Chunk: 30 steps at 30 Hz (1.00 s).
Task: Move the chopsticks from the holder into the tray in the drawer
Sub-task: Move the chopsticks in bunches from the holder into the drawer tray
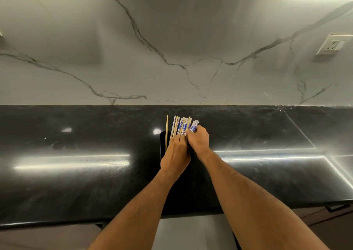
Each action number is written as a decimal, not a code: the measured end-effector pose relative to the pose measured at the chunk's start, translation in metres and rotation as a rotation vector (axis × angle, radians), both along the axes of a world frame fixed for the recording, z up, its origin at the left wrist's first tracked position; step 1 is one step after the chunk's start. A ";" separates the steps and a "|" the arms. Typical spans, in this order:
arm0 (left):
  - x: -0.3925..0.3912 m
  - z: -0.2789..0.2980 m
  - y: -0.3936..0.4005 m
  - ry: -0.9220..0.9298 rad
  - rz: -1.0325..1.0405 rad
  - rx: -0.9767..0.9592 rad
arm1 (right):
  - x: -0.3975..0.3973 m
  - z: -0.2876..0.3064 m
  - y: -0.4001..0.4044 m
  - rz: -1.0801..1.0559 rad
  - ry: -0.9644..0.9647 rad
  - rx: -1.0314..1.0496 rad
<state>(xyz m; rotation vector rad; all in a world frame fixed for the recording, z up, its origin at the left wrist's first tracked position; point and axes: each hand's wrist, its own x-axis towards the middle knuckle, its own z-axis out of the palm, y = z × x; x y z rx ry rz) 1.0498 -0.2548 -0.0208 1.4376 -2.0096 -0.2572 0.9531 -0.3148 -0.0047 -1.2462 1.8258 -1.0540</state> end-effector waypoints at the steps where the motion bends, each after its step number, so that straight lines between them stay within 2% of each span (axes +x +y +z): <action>1: 0.000 0.000 -0.001 0.008 0.002 0.007 | 0.000 0.000 0.000 0.002 0.003 -0.010; 22: 0.000 0.000 -0.003 0.164 0.114 0.106 | 0.009 0.008 -0.003 0.021 0.070 -0.068; 30: 0.003 0.000 -0.007 0.212 0.152 0.139 | 0.014 0.015 -0.006 0.010 0.074 0.008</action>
